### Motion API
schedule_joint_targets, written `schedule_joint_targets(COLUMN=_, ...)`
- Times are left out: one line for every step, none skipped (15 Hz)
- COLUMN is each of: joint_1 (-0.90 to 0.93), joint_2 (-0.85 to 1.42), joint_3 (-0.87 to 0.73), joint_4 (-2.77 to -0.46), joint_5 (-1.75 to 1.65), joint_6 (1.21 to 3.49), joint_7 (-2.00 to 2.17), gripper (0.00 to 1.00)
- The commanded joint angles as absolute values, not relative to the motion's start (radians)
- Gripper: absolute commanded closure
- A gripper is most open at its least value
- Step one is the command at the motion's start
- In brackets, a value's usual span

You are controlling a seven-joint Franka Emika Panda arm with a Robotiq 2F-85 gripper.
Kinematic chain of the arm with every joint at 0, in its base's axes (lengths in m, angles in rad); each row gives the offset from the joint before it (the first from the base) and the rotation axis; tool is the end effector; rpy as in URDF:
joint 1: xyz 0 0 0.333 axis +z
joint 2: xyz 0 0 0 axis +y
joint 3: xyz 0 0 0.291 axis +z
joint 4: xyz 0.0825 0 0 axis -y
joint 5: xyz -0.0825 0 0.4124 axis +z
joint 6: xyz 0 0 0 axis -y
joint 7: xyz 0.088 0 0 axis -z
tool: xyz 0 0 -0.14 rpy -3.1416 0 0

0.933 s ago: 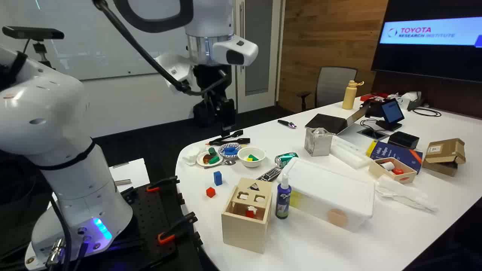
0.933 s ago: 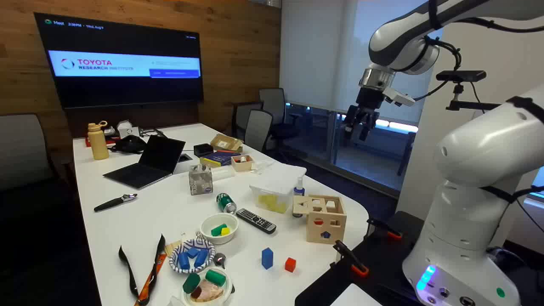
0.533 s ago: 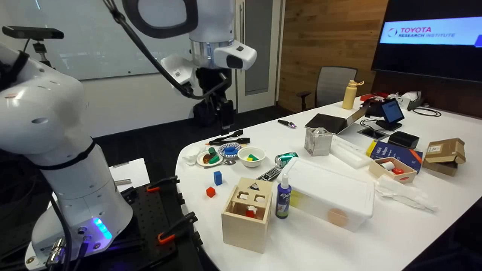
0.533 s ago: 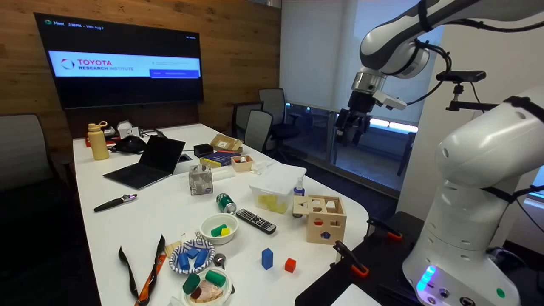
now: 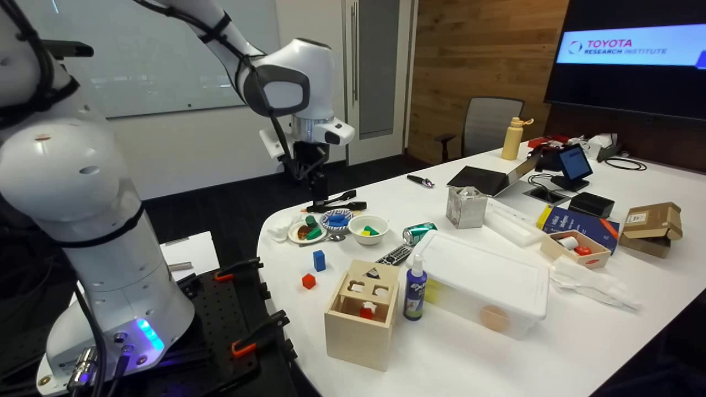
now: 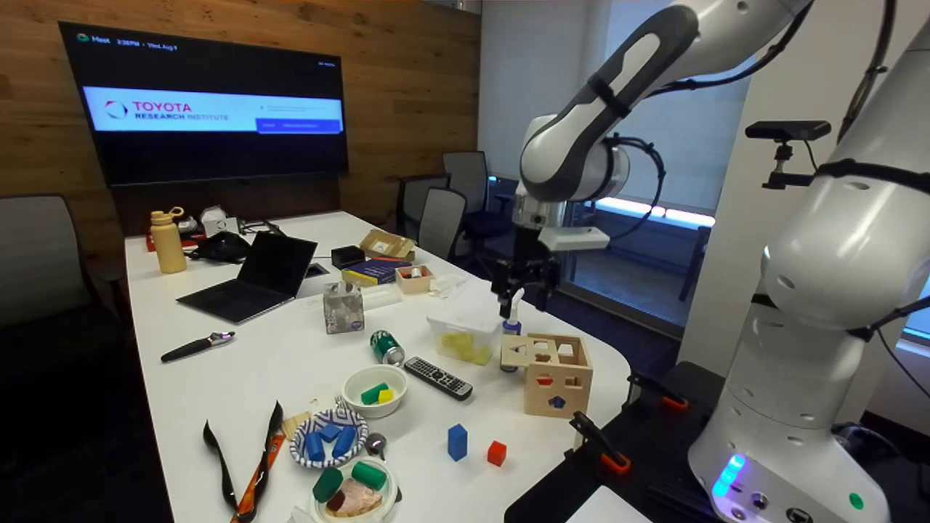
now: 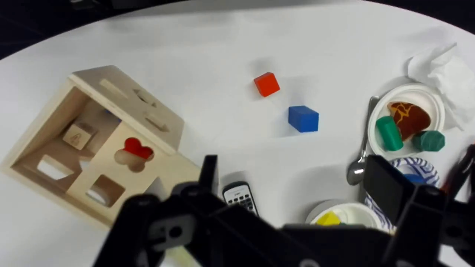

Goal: Put the blue and orange blocks in the toy box

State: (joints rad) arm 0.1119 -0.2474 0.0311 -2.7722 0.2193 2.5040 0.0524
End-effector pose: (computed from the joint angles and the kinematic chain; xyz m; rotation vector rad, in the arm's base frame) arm 0.3956 0.0584 0.2050 -3.0199 0.1333 0.0481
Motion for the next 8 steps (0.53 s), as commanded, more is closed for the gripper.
schedule_joint_targets(joint_1=0.153, joint_2=0.012, joint_3=0.114, joint_4=-2.688, joint_5=0.241, joint_6=2.614, joint_7=0.163, gripper=0.00)
schedule_joint_targets(joint_1=0.169, joint_2=0.077, joint_3=0.132, joint_4=-2.668, joint_5=0.266, joint_6=2.655, joint_7=0.170, gripper=0.00)
schedule_joint_targets(joint_1=0.177, joint_2=0.143, joint_3=0.152, joint_4=-2.645, joint_5=0.260, joint_6=2.701, joint_7=0.199, gripper=0.00)
schedule_joint_targets(joint_1=0.186, joint_2=0.211, joint_3=0.167, joint_4=-2.620, joint_5=0.248, joint_6=2.758, joint_7=0.225, gripper=0.00)
schedule_joint_targets(joint_1=0.195, joint_2=0.280, joint_3=0.175, joint_4=-2.592, joint_5=0.237, joint_6=2.828, joint_7=0.239, gripper=0.00)
schedule_joint_targets(joint_1=0.208, joint_2=0.348, joint_3=0.176, joint_4=-2.558, joint_5=0.223, joint_6=2.889, joint_7=0.260, gripper=0.00)
schedule_joint_targets(joint_1=0.227, joint_2=0.417, joint_3=0.163, joint_4=-2.525, joint_5=0.202, joint_6=2.951, joint_7=0.278, gripper=0.00)
schedule_joint_targets(joint_1=0.242, joint_2=0.487, joint_3=0.154, joint_4=-2.481, joint_5=0.197, joint_6=2.992, joint_7=0.284, gripper=0.00)
